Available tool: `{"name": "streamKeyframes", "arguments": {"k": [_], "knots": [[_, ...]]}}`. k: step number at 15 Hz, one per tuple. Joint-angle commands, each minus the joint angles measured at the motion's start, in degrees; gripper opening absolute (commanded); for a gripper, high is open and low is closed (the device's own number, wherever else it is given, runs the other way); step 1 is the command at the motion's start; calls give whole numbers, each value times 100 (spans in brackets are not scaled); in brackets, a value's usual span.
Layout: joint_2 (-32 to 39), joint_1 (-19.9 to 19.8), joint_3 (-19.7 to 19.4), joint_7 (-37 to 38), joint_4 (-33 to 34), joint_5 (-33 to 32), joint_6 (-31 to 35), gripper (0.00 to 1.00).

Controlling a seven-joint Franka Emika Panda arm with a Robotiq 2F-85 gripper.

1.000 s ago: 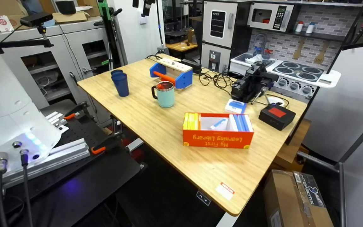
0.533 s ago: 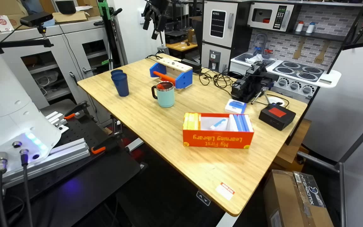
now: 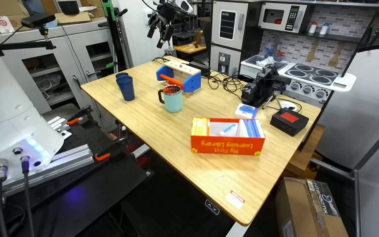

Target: Remove the orange object from the blue cup and out it on the table

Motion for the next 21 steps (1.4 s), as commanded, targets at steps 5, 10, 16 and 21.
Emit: {"name": "streamKeyframes", "arguments": {"k": [5,10,16,21], "knots": [[-45,-66,79,-42,15,-31,-58,100],[418,-90,-1,-42,6,-362,147,100],[1176,-186,-3,-54,127,-524,819,100],[1798,-336,-61,53,499,-540,801,100]]}}
